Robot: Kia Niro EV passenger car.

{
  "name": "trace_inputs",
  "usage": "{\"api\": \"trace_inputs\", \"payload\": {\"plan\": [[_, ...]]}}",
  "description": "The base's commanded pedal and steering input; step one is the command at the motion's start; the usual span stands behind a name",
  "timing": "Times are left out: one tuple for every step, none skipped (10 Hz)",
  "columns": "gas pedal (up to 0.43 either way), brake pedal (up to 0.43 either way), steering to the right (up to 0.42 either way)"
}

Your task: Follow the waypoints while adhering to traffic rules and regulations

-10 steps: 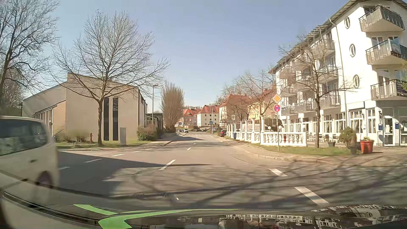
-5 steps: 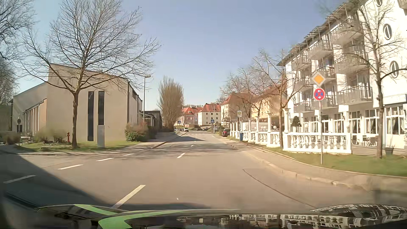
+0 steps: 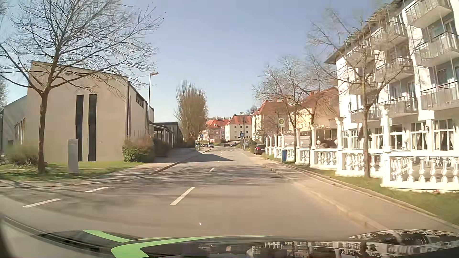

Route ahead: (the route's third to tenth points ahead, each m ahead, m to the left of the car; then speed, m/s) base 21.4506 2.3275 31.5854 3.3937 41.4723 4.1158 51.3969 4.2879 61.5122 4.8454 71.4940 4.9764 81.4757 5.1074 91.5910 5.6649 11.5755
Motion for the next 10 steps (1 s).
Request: {"api": "trace_inputs", "payload": {"plan": [[0.118, 0.0, -0.008], [0.118, 0.0, -0.007], [0.118, 0.0, -0.007], [0.118, 0.0, -0.007], [0.118, 0.0, -0.007], [0.118, 0.0, -0.007], [0.118, 0.0, -0.007], [0.118, 0.0, -0.007], [0.118, 0.0, -0.007], [0.118, 0.0, -0.007]]}}
